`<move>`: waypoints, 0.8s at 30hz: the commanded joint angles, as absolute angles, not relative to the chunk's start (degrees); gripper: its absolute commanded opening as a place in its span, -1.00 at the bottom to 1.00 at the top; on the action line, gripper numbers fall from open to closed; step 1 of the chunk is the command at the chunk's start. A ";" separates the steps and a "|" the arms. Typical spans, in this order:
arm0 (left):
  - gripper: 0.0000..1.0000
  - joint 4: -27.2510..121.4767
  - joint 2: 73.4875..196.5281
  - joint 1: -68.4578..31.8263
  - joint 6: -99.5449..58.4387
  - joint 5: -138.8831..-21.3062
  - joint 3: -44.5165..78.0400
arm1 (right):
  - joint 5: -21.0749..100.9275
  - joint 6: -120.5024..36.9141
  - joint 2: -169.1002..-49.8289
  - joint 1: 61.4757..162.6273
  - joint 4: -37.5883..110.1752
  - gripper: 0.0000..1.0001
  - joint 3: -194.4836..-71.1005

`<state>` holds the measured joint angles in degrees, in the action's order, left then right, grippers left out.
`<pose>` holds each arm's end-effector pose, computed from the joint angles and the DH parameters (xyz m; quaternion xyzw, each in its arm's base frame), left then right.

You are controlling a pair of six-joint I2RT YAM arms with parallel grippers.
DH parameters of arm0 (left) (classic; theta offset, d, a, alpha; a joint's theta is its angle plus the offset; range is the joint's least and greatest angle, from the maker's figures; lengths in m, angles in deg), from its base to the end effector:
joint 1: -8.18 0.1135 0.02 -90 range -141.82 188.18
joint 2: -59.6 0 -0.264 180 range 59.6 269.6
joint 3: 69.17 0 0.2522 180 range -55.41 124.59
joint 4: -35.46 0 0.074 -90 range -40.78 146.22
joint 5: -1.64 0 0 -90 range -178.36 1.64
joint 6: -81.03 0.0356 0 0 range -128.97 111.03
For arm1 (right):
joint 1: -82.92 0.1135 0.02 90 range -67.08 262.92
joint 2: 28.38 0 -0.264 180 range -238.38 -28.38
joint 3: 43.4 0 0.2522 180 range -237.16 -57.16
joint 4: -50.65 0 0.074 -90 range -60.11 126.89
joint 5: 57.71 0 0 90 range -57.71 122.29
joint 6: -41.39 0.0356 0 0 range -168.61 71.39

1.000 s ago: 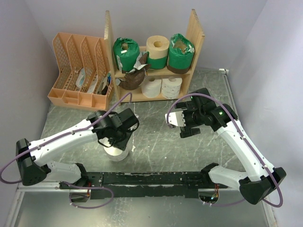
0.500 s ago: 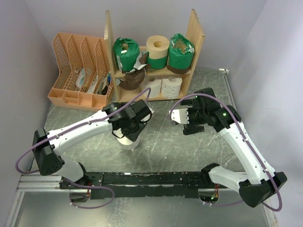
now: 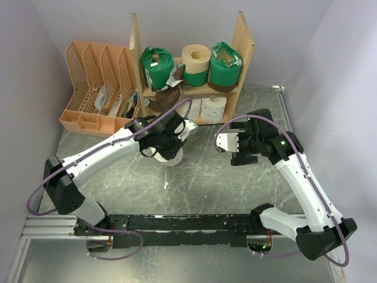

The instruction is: Place and organize the paper towels onto the shelf

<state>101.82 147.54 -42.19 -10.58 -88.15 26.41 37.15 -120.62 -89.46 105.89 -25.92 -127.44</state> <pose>0.2023 -0.2445 0.3172 0.3980 0.8769 -0.1197 0.2416 0.1733 0.0767 0.3548 -0.7086 0.6316 -0.0928 0.3006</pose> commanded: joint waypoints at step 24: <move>-0.82 101.88 170.02 -24.95 9.67 -79.88 53.35 | 39.99 -118.19 -84.53 101.62 -25.41 1.00 -129.78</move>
